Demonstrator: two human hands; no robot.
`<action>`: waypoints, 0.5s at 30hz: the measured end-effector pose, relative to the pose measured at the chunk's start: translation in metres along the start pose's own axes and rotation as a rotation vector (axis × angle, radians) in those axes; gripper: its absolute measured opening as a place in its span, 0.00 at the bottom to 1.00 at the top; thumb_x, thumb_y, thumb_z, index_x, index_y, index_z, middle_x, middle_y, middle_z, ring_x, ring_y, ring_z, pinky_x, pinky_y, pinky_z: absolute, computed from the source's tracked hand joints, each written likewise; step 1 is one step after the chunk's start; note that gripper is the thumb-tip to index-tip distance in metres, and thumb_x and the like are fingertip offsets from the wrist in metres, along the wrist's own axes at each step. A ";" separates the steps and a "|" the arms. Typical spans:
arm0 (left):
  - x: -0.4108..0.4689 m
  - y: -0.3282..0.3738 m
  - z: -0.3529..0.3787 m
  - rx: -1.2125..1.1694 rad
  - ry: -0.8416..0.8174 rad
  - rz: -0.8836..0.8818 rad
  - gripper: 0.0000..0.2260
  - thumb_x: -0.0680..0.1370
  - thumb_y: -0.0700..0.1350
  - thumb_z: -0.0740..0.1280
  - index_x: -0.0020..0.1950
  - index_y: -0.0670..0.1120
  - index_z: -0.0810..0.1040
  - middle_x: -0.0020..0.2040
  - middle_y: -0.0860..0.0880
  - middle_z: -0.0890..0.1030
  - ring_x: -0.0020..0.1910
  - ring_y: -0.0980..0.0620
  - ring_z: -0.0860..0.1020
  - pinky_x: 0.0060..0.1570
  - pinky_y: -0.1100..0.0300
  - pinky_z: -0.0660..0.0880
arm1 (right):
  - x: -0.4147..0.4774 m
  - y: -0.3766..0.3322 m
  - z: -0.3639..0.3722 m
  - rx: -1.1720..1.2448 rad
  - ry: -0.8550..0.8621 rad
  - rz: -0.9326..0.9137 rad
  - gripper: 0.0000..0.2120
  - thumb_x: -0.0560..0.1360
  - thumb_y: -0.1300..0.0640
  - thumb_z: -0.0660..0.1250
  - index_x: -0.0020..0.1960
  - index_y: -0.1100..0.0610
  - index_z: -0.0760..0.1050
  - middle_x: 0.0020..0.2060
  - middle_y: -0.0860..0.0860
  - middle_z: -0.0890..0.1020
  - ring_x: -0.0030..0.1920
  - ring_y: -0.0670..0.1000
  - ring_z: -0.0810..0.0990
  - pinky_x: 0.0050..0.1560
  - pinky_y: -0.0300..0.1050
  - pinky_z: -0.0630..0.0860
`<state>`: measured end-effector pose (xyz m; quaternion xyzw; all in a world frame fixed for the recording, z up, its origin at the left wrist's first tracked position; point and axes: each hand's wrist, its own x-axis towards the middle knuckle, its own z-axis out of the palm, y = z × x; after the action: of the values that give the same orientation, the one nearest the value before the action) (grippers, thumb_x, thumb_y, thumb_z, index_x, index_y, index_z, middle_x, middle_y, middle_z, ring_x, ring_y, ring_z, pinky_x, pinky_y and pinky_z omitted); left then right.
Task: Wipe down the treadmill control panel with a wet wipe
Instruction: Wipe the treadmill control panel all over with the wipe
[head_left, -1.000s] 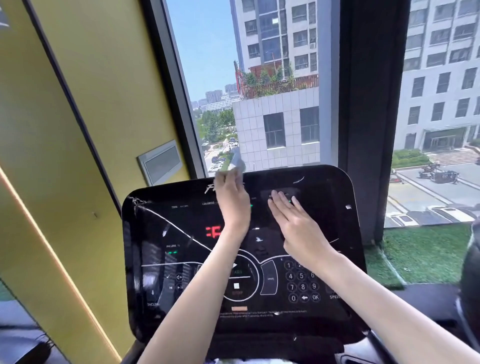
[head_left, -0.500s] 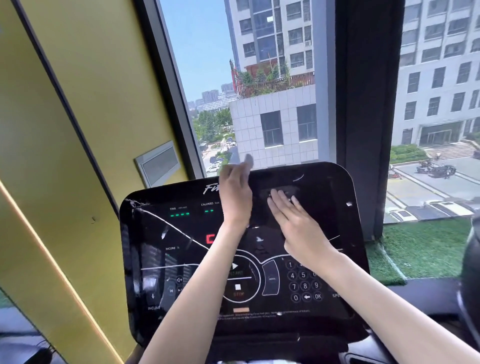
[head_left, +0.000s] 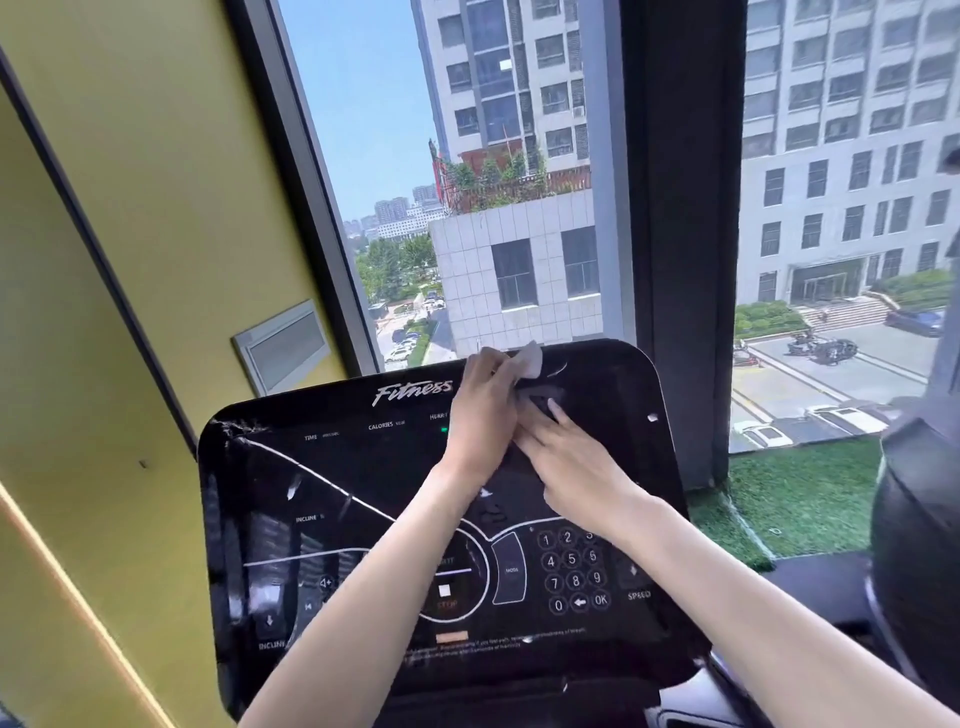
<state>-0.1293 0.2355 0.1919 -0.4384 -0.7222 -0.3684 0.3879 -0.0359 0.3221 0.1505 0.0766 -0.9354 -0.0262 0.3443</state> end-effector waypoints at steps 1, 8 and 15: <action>0.001 -0.004 -0.001 0.022 -0.018 0.052 0.09 0.75 0.33 0.63 0.51 0.39 0.79 0.43 0.44 0.75 0.43 0.46 0.74 0.39 0.56 0.73 | -0.003 0.004 -0.005 0.008 -0.009 -0.005 0.40 0.65 0.74 0.61 0.75 0.64 0.52 0.75 0.58 0.51 0.75 0.53 0.48 0.71 0.44 0.37; 0.000 0.006 0.006 -0.038 0.155 -0.192 0.08 0.76 0.34 0.64 0.52 0.39 0.80 0.43 0.45 0.74 0.42 0.47 0.74 0.41 0.52 0.75 | -0.037 0.030 -0.016 -0.074 0.032 0.210 0.44 0.62 0.74 0.66 0.74 0.65 0.52 0.74 0.59 0.54 0.74 0.56 0.50 0.73 0.50 0.50; 0.011 0.006 0.008 -0.139 0.307 -0.444 0.07 0.78 0.38 0.64 0.51 0.39 0.80 0.44 0.49 0.73 0.43 0.47 0.75 0.45 0.62 0.69 | -0.042 0.035 -0.011 -0.159 -0.041 0.218 0.45 0.56 0.72 0.72 0.71 0.66 0.61 0.71 0.61 0.64 0.71 0.57 0.62 0.70 0.54 0.57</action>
<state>-0.1294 0.2482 0.1999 -0.2339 -0.7063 -0.5551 0.3718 -0.0017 0.3634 0.1352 -0.0534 -0.9400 -0.0641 0.3307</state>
